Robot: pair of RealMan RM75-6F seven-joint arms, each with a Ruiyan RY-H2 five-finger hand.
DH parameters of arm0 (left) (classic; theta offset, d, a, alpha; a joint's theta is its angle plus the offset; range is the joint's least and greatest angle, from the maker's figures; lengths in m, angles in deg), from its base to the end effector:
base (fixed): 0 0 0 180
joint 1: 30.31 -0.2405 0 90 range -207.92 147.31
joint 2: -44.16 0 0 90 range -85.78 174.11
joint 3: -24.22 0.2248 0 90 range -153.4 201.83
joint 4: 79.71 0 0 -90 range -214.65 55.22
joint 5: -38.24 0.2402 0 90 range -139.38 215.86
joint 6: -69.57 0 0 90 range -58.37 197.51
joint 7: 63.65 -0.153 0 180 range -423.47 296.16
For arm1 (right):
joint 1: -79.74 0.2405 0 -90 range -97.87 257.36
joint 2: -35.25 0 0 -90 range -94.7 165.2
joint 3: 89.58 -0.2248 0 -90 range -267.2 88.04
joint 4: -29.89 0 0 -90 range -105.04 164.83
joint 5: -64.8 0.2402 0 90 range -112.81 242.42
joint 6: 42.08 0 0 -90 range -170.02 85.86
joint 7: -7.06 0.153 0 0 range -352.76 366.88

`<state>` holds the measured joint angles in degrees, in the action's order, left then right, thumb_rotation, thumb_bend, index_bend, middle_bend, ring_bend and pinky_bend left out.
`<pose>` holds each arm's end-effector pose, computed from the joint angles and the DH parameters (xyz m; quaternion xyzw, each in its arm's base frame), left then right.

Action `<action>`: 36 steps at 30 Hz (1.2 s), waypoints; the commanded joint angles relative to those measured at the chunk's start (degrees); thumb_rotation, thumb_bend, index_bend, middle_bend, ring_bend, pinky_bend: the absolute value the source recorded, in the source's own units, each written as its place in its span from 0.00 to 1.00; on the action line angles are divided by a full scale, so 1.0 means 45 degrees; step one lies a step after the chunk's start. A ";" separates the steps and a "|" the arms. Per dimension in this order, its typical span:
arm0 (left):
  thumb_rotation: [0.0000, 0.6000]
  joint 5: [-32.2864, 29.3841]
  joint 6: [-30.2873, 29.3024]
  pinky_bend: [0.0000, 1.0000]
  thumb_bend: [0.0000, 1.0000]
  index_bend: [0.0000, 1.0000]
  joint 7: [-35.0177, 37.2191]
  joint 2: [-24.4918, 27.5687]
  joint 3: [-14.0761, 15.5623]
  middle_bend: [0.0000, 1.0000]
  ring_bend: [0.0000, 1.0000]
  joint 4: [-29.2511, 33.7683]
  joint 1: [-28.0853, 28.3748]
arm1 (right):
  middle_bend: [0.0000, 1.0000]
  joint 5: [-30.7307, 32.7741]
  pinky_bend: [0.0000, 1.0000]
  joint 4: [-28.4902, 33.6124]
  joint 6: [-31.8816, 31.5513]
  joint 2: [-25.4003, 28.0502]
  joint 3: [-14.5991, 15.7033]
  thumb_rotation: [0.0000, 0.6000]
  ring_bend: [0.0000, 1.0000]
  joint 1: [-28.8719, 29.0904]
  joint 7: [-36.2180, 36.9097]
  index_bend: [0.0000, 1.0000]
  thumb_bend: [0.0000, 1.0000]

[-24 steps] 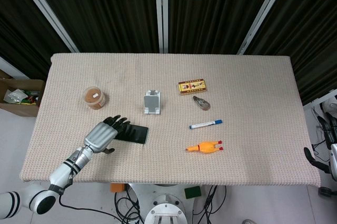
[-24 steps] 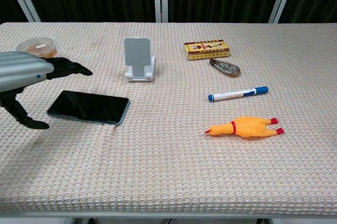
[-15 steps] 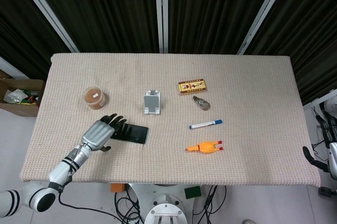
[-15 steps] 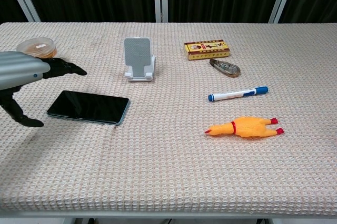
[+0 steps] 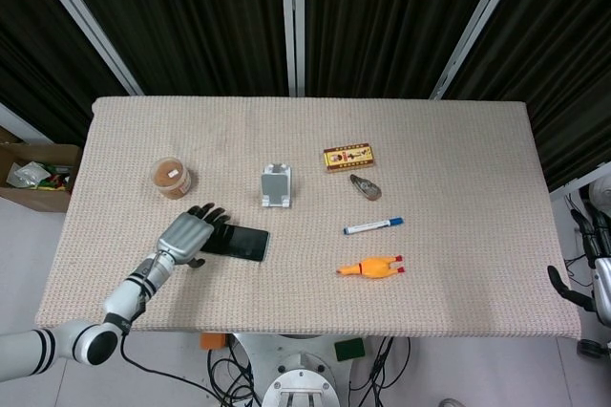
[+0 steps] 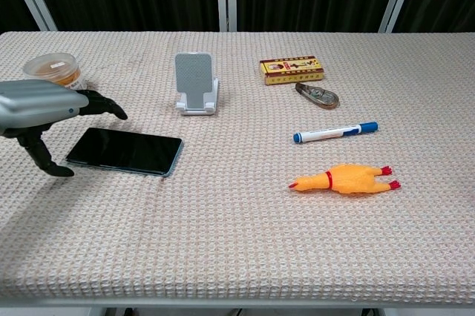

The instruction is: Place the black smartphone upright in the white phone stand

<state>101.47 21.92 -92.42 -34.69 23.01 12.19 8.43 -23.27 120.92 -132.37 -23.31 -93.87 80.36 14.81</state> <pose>-0.1862 0.2881 -0.0445 -0.8238 -0.3466 -0.2160 0.3932 -0.3093 -0.1738 0.1642 0.5671 -0.3685 0.4157 0.6081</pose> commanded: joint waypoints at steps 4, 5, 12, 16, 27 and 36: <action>1.00 -0.1051 -0.0305 0.16 0.16 0.18 -0.1273 -0.0236 -0.0015 0.05 0.02 0.0261 0.0366 | 0.00 0.0004 0.00 -0.0002 0.0011 -0.0005 -0.0014 1.00 0.00 0.0019 -0.0055 0.00 0.35; 1.00 -0.1348 -0.0349 0.16 0.16 0.19 -0.1530 -0.0292 -0.0020 0.05 0.02 0.0317 0.0452 | 0.00 0.0001 0.00 0.0000 0.0036 -0.0019 -0.0005 1.00 0.00 0.0030 -0.0084 0.00 0.35; 1.00 -0.2777 -0.0160 0.16 0.16 0.19 -0.2156 -0.0532 -0.0011 0.03 0.01 0.0419 0.0948 | 0.00 0.0109 0.00 -0.0006 0.0198 -0.0045 0.0003 1.00 0.00 0.0076 -0.0165 0.00 0.35; 1.00 -0.3043 0.0034 0.16 0.16 0.19 -0.1953 -0.0490 0.0015 0.03 0.00 0.0413 0.1152 | 0.00 0.0140 0.00 -0.0011 0.0242 -0.0049 -0.0008 1.00 0.00 0.0101 -0.0213 0.00 0.35; 1.00 -0.2946 -0.0076 0.16 0.23 0.22 -0.1579 -0.0680 0.0167 0.03 0.00 0.0022 0.1382 | 0.00 0.0234 0.00 -0.0012 0.0458 -0.0103 0.0029 1.00 0.00 0.0169 -0.0362 0.00 0.36; 1.00 -0.2894 -0.0099 0.16 0.24 0.31 -0.1421 -0.0841 0.0404 0.03 0.00 -0.0342 0.1485 | 0.00 0.0295 0.00 0.0082 0.0427 -0.0043 0.0017 1.00 0.00 0.0140 -0.0460 0.00 0.36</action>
<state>87.97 21.82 -99.18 -38.38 24.80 10.74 15.22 -21.94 121.29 -130.45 -23.50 -93.79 80.99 12.74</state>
